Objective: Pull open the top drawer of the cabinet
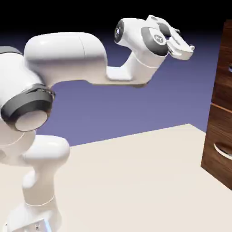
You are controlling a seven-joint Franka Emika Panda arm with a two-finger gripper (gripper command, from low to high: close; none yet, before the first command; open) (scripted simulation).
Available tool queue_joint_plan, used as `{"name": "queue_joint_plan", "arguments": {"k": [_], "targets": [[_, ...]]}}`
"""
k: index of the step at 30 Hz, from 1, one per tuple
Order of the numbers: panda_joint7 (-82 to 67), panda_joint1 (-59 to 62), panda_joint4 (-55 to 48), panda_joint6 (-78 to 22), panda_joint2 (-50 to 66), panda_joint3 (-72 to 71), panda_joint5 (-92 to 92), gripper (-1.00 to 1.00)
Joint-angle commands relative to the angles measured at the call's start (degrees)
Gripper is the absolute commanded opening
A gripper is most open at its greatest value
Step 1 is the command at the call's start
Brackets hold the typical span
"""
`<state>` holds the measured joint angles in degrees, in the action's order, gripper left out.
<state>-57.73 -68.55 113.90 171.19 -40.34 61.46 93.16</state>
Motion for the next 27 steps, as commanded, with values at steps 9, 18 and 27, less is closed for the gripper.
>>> {"name": "queue_joint_plan", "arguments": {"k": [9,18,27], "targets": [[-22.4,-15.2,-10.5,-0.6,-1.7,13.8,20.9,0.0],[-44.9,-30.4,-21.1,-1.3,-3.4,27.5,41.7,0.0],[-62.8,-43.4,-30.9,-1.2,-5.4,38.9,55.8,0.0]]}}
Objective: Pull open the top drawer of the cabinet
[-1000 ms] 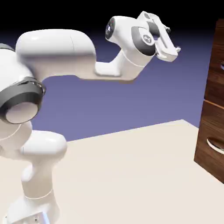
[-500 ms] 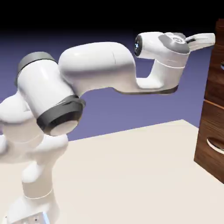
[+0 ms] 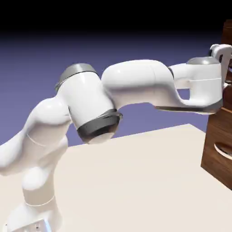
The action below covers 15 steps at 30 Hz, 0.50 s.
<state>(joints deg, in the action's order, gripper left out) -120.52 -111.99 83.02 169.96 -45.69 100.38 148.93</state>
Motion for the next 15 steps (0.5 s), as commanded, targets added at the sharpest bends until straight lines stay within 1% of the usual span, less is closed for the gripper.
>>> {"name": "queue_joint_plan", "arguments": {"k": [1,6,7,8,9,12,15], "targets": [[-1.5,-1.9,-2.1,0.5,-0.7,1.3,-1.2,0.0],[-9.1,-11.7,-12.5,3.0,-3.9,8.0,-7.3,0.0],[-9.1,-11.7,-12.5,3.0,-3.9,8.0,-7.3,0.0],[-9.1,-11.7,-12.5,3.0,-3.9,8.0,-7.3,-1.0],[-9.1,-11.7,-12.5,3.0,-3.9,8.0,-7.3,-1.0],[-3.7,-7.2,-7.2,1.6,-1.9,5.2,-2.8,-1.0],[3.8,-9.1,-8.3,3.3,1.1,9.2,0.7,-1.0]]}}
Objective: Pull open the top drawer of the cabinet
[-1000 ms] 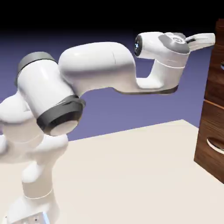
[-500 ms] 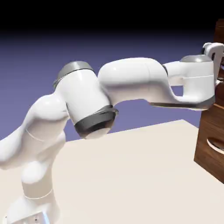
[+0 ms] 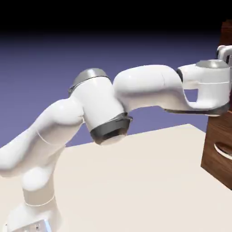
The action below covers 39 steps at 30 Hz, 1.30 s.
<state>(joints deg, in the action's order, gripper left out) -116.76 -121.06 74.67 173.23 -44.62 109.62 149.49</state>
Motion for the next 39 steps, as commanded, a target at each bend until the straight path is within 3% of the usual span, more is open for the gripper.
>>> {"name": "queue_joint_plan", "arguments": {"k": [1,3,17,26,35,39], "targets": [[2.5,-1.2,-0.8,0.8,1.1,1.8,1.1,-1.0],[7.5,-2.4,-1.7,2.0,3.3,4.4,3.3,-1.0],[24.4,22.9,20.0,-2.6,11.9,-15.2,15.5,-1.0],[25.9,41.5,32.0,-4.5,11.7,-31.2,16.6,-1.0],[5.5,40.4,35.2,-8.2,1.4,-32.8,5.6,-1.0],[-0.9,46.0,41.4,-10.1,-3.3,-37.8,2.3,-1.0]]}}
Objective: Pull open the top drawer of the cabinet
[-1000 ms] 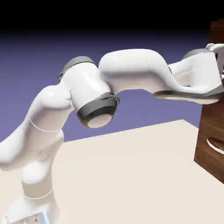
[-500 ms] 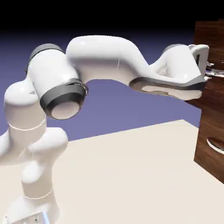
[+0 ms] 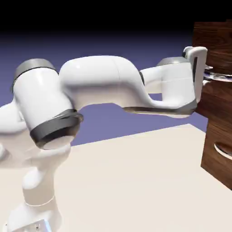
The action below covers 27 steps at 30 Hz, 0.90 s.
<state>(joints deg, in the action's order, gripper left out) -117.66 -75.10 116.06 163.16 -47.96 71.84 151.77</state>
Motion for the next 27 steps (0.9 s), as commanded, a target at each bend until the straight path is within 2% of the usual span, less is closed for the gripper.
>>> {"name": "queue_joint_plan", "arguments": {"k": [1,5,9,13,19,20,27], "targets": [[0.0,2.1,1.7,-0.1,-0.5,-1.5,-0.2,-1.0],[-0.5,10.4,8.2,0.0,-2.5,-7.3,-1.2,-1.0],[-8.2,12.0,12.4,-2.2,-8.1,-8.9,-5.4,-1.0],[0.4,18.3,13.9,0.3,-4.7,-12.8,-1.4,-1.0],[13.0,21.3,11.2,3.7,2.2,-14.5,5.3,-1.0],[13.0,21.3,11.2,3.7,2.2,-14.5,5.3,1.0],[11.5,31.8,18.4,5.6,-2.5,-21.6,3.2,1.0]]}}
